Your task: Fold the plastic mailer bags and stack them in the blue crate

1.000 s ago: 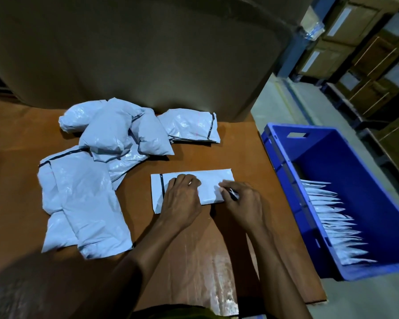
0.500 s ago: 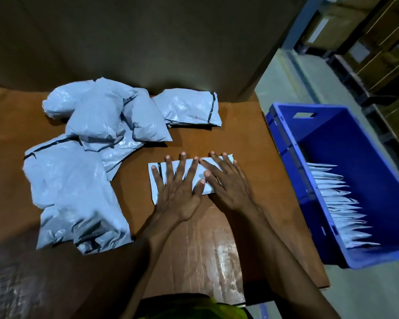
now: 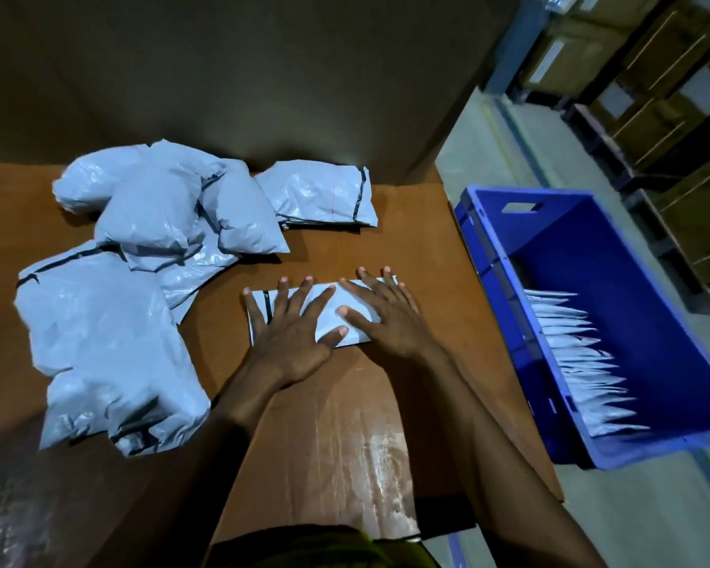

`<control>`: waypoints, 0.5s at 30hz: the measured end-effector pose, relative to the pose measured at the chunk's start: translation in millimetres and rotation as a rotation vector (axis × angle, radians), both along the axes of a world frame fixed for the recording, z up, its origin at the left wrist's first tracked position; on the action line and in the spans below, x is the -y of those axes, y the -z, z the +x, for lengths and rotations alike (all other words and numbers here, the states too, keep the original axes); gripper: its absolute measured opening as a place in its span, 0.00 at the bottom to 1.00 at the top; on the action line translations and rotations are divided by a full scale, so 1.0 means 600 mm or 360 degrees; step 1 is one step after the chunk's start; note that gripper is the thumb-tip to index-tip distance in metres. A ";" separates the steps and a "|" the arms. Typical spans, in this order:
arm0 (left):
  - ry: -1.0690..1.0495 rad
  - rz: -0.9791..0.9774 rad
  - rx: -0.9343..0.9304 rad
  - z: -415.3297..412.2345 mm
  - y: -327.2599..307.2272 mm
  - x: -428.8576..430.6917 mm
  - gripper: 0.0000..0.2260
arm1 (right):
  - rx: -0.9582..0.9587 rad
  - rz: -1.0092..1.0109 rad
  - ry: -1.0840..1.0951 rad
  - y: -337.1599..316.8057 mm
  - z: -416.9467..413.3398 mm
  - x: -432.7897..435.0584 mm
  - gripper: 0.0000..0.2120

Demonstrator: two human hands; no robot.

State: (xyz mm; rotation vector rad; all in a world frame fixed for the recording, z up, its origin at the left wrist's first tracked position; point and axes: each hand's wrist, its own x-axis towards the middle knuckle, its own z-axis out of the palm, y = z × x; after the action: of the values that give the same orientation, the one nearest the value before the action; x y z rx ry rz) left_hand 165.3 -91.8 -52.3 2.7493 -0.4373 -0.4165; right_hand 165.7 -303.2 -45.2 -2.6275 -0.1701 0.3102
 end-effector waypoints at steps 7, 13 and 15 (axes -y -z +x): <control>0.0012 0.0301 0.0156 0.051 -0.083 0.008 0.51 | -0.0179 -0.0074 -0.0066 -0.087 0.039 0.007 0.52; -0.0216 -0.0301 0.0765 0.038 -0.166 0.002 0.10 | 0.0456 0.0249 0.0004 -0.154 0.044 0.026 0.11; -0.0184 -0.0450 0.1066 0.029 -0.157 -0.001 0.08 | 0.1069 0.0175 0.0009 -0.145 0.030 0.036 0.09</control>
State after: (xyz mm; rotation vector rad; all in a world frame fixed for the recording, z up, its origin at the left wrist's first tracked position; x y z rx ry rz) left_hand 182.6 -90.9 42.2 2.5496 -0.4427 0.5730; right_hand 183.6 -324.5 41.9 -2.5205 -0.3847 -0.5784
